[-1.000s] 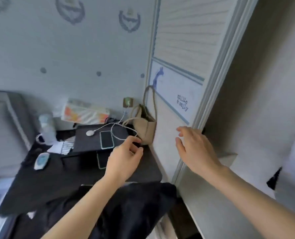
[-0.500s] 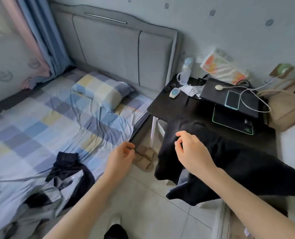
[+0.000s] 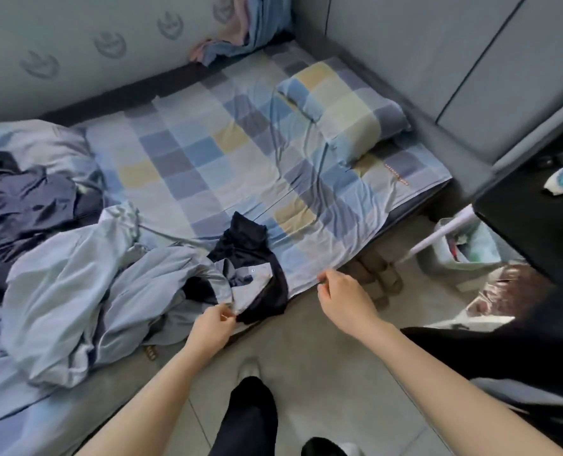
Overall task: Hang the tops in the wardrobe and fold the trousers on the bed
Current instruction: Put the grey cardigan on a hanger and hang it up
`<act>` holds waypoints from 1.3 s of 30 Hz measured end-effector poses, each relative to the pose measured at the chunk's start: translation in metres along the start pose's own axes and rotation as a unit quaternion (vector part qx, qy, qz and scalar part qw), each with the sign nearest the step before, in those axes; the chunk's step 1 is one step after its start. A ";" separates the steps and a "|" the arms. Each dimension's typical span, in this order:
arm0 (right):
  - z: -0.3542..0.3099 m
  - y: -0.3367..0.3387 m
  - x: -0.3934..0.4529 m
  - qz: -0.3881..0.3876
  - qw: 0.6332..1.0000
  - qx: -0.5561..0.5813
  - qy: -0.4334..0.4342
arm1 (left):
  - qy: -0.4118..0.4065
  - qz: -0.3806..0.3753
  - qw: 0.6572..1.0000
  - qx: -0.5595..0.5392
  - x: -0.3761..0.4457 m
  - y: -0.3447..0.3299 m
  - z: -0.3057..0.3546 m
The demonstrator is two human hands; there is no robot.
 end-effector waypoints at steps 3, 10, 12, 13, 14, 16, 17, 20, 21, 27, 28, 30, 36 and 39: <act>-0.043 -0.040 0.051 -0.056 0.998 0.016 -0.007 | 0.050 0.000 0.999 0.015 0.047 0.045 -0.039; -0.111 -0.129 0.162 -0.152 0.988 0.001 0.019 | 0.125 0.056 0.988 0.069 0.139 0.113 -0.116; -0.122 -0.151 0.184 -0.175 0.984 -0.012 0.029 | 0.148 0.084 0.982 0.080 0.153 0.122 -0.139; -0.129 -0.162 0.195 -0.184 0.982 -0.019 0.037 | 0.157 0.101 0.978 0.096 0.160 0.125 -0.149; -0.136 -0.173 0.206 -0.189 0.981 -0.023 0.046 | 0.162 0.113 0.973 0.122 0.166 0.128 -0.156; -0.151 -0.197 0.228 -0.200 0.977 -0.026 0.069 | 0.167 0.126 0.961 0.179 0.180 0.129 -0.172; -0.160 -0.209 0.237 -0.202 0.976 -0.026 0.083 | 0.169 0.132 0.957 0.195 0.187 0.128 -0.181; -0.188 -0.244 0.260 -0.208 0.969 -0.024 0.134 | 0.200 0.142 0.947 0.207 0.206 0.129 -0.211; -0.200 -0.258 0.268 -0.211 0.964 -0.026 0.160 | 0.216 0.151 0.941 0.211 0.214 0.129 -0.227; -0.256 -0.292 0.281 -0.213 0.936 -0.034 0.278 | 0.234 0.271 0.927 0.109 0.225 0.142 -0.255; -0.263 -0.293 0.280 -0.208 0.928 -0.047 0.305 | 0.223 0.308 0.924 0.045 0.226 0.143 -0.246; -0.280 -0.294 0.276 -0.197 0.911 -0.076 0.354 | 0.167 0.372 0.910 -0.068 0.228 0.148 -0.220; -0.307 -0.274 0.273 -0.105 0.906 -0.048 0.408 | 0.007 0.388 0.908 -0.158 0.232 0.130 -0.126; -0.293 -0.249 0.287 -0.097 0.937 0.060 0.332 | -0.047 0.360 0.911 -0.196 0.235 0.113 -0.088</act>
Point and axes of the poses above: each hand's wrist, its own x-axis towards the middle knuckle, its own y-axis out of the back of the hand, z = x × y, the point moved 3 cm from there along x, towards the middle knuckle, and after that the axes turned 15 degrees about -x, right-handed, at the moved point
